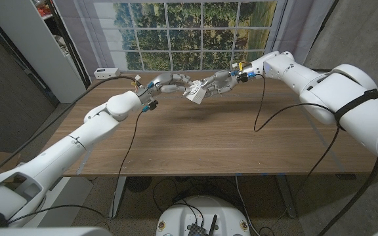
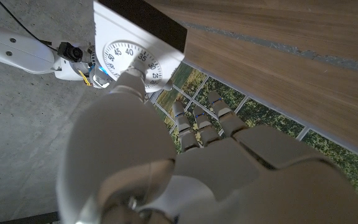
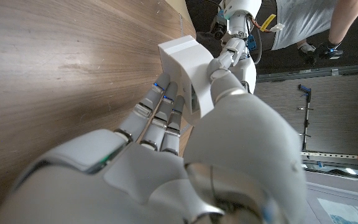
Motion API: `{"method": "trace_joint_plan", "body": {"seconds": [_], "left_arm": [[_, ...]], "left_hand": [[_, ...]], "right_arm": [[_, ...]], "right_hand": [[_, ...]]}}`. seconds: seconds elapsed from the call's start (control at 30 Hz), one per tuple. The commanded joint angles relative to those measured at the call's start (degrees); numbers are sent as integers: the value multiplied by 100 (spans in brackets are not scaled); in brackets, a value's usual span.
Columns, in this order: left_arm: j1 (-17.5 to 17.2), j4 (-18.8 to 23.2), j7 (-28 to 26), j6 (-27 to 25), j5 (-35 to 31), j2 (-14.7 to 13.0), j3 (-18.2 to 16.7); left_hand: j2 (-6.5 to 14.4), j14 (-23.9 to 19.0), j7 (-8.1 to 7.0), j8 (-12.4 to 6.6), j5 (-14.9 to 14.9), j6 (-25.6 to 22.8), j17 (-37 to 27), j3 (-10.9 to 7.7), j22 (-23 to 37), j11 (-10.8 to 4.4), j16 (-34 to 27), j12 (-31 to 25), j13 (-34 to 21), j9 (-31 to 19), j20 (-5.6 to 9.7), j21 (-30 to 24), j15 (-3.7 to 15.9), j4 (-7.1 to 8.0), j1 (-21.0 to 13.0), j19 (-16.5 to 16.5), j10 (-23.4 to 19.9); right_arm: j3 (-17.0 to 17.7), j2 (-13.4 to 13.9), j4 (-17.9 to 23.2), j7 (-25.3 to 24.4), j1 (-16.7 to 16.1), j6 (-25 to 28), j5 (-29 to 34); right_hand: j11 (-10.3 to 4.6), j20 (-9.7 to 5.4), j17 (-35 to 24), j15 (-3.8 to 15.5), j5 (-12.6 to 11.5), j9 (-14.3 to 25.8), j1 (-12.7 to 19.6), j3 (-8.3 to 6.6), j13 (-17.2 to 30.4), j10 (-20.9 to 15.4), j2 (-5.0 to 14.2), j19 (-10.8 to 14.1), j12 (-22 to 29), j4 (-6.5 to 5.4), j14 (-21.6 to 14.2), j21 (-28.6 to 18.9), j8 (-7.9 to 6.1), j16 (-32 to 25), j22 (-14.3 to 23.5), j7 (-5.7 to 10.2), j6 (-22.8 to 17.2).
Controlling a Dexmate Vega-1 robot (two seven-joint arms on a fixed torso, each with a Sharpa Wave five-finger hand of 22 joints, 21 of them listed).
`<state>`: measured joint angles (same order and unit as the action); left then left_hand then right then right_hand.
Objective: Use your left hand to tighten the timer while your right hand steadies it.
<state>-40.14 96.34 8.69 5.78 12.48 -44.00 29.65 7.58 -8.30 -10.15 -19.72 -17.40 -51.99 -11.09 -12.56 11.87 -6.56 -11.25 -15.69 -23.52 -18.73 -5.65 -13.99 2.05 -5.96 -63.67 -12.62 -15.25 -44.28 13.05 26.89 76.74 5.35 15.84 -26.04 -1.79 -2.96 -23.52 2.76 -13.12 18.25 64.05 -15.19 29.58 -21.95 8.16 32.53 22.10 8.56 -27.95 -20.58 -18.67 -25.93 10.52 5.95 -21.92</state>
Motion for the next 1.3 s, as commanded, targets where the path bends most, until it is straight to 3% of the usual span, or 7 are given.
{"method": "trace_joint_plan", "body": {"seconds": [0.03, 0.3, 0.63, 0.8, 1.07, 1.3], "left_arm": [[262, 45, 367, -69, -197, -135, 134], [702, 147, 1057, -91, -532, -370, 346], [1392, 156, 2132, -1, -1037, -551, 668], [1628, 51, 2536, 96, -1105, -528, 750], [1822, -30, 2849, 213, -1198, -493, 789], [1957, -129, 3058, 369, -1251, -422, 844]], "left_hand": [[134, -28, 22, -54, 5, -118, -16, -24, 14, -30, -28, -39, -20, -36, -28, -32, 176, 28, -47, -41, -16], [112, 31, -52, -80, 9, -136, -19, 12, 21, -89, -7, -25, -20, -86, -12, -42, 188, 46, -34, -36, 6], [23, 121, -142, -168, -81, -252, -21, 87, 27, -325, 8, -7, -5, -180, 31, -51, 205, 3, -114, -12, -3], [-20, 169, -160, -210, -141, -320, -24, 135, 28, -424, 12, 4, 19, -222, 76, -51, 212, -11, -147, 7, -30], [-62, 233, -167, -244, -206, -380, -26, 188, 29, -508, 19, 18, 48, -259, 130, -53, 221, -25, -180, 22, -59], [-89, 284, -140, -245, -256, -363, -26, 234, 31, -542, 25, 30, 70, -289, 132, -52, 225, -25, -193, 40, -80]], "right_arm": [[-127, -175, -426, 214, 214, -98, 270], [-662, -201, -499, 221, 402, 2, 235], [-2034, 53, -290, 221, 695, 70, -702], [-2502, 109, -277, 221, 803, 14, -1036], [-2725, 73, -353, 221, 842, -64, -1145], [-2525, -44, -475, 221, 812, -144, -856]], "right_hand": [[-26, -317, -28, 919, -39, 21, -30, -22, 35, -38, 19, -14, 21, -36, 30, -14, -26, 9, 10, -109, -139], [-11, -354, -31, 932, -47, 22, -2, -49, 46, -46, 38, 43, 6, -17, 1, -38, -21, 9, 10, -122, -143], [-13, -368, -37, 928, -51, 25, 13, -66, 57, -32, 43, 60, -22, -7, 15, -47, -14, 26, 9, -125, -142], [-26, -378, -40, 929, -53, 25, 22, -76, 61, -23, 53, 64, -34, -4, 27, -49, -9, 34, 9, -120, -137], [-31, -387, -37, 940, -60, 25, 59, -105, 68, -34, 65, 61, -44, 15, 23, -50, -4, 47, 9, -110, -137], [-37, -399, -45, 942, -61, 25, 52, -112, 75, -30, 78, 49, -60, 2, 38, -47, 6, 57, 9, -99, -124]]}}
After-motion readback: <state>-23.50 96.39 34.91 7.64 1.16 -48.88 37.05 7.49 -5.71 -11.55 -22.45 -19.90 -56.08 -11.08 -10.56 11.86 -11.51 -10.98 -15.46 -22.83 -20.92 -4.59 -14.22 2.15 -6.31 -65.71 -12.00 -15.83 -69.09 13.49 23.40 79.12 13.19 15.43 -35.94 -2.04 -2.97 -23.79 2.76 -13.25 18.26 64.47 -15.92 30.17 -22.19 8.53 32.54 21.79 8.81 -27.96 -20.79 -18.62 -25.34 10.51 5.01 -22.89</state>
